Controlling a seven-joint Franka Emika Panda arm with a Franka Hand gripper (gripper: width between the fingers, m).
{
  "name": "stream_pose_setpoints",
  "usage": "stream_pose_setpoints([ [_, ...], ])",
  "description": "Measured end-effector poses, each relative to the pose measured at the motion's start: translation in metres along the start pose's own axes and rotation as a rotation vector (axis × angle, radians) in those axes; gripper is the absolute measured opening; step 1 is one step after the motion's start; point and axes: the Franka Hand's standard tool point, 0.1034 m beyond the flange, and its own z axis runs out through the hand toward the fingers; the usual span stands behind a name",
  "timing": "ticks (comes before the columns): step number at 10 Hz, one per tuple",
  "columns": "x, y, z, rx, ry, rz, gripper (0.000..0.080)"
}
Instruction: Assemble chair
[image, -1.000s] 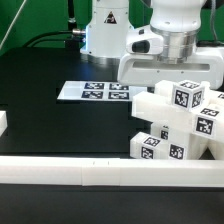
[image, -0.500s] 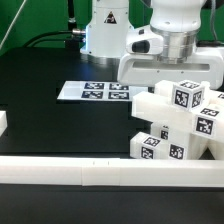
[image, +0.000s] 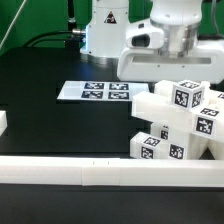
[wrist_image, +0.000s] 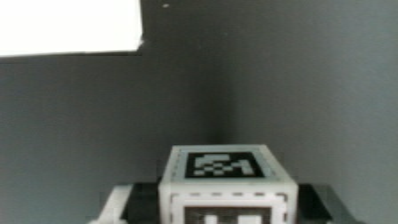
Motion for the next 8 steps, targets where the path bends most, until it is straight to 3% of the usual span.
stream_pose_setpoints([
  [2, 0.007, -0.004, -0.023, 0.012, -0.016, 0.001, 0.0284],
  [5, 0.017, -0.011, -0.079, 0.036, -0.048, -0.001, 0.0284],
  [6, 0.033, -0.017, -0.105, 0.034, -0.063, -0.017, 0.0284],
  [7, 0.059, -0.023, -0.115, 0.036, -0.057, -0.023, 0.0284],
  [8, 0.085, -0.031, -0.113, 0.027, -0.095, -0.027, 0.0284],
])
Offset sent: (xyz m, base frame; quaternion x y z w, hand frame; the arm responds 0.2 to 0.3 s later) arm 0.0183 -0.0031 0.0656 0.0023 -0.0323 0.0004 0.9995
